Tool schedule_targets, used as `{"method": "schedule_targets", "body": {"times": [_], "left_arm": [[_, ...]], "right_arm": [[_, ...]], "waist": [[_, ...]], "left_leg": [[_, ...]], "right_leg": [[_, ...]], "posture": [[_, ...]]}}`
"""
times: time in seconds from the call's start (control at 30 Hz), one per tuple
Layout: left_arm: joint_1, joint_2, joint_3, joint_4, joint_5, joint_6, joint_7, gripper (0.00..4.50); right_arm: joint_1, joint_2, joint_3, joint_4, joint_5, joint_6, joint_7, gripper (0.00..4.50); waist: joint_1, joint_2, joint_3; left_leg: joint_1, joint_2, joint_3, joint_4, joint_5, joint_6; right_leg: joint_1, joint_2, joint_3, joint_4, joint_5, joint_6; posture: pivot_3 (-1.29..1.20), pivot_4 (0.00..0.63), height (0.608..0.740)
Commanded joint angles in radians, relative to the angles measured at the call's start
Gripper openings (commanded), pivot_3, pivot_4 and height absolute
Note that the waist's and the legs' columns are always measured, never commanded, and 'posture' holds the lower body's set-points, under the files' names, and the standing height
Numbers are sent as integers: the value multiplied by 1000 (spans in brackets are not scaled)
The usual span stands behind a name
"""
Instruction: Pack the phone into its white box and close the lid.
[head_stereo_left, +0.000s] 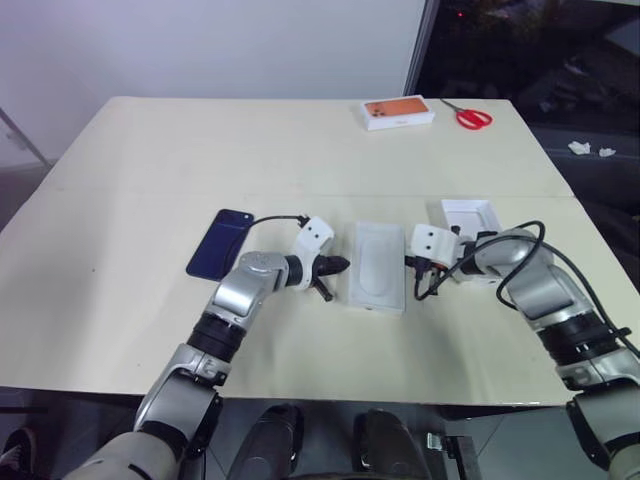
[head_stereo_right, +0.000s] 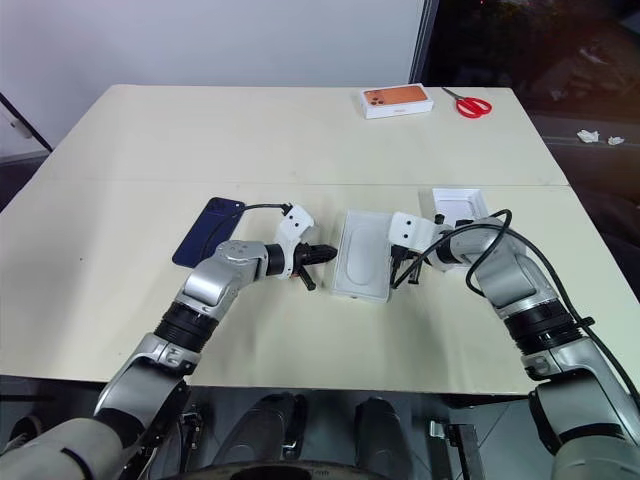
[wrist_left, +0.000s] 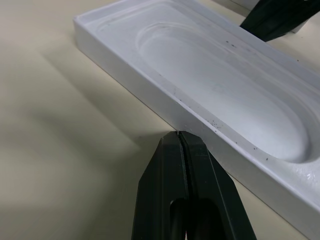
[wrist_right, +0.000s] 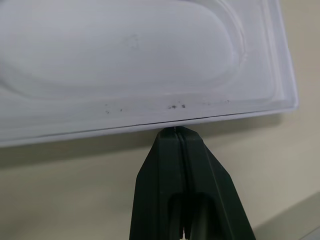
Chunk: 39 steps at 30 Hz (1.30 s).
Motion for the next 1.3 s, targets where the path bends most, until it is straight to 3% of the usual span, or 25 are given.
{"method": "schedule_targets", "body": {"times": [0.03,0.43,0.6,0.77,0.9,1.1,1.3], "left_arm": [[24,-2,-19,-10,17,7,3,45],[61,20,-8,-73,17,25,2,45],[82,97,99,-163,-44,100,-6,45],[93,195,232,-230,-138,193,-11,45],[84,276,357,-231,-215,263,-31,1323],[64,415,497,-114,-285,284,-68,4296],[70,564,515,40,-279,288,-147,4409]], "right_arm": [[-20,16,-1,-10,-2,-9,2,0],[-27,40,-13,9,-5,-12,-15,0],[-40,-2,-56,0,14,-2,0,0],[-94,56,-118,-70,115,106,2,0],[-140,156,-129,-146,198,225,-19,0],[-137,289,-19,-180,167,218,-78,0],[-180,428,84,-108,89,172,-188,0]], "waist": [[-4,0,0],[-15,0,0],[-19,0,0],[-40,1,3],[-41,1,3],[-39,1,3],[-41,1,3]], "left_leg": [[0,0,0,0,0,0],[0,0,0,0,0,0],[-1,0,0,-1,0,0],[-4,1,0,-2,1,-1],[-4,1,0,-3,1,-2],[-4,1,0,-5,1,-2],[-4,0,1,-7,2,-4]], "right_leg": [[0,0,0,0,0,0],[-1,0,1,0,0,0],[-2,0,1,1,0,0],[-8,1,3,4,0,0],[-9,1,3,4,0,0],[-10,1,3,4,0,0],[-12,1,3,5,0,0]], "posture": [[0,150,740],[0,150,740],[0,150,740],[0,150,740],[0,150,740],[0,150,740],[0,150,740]]}}
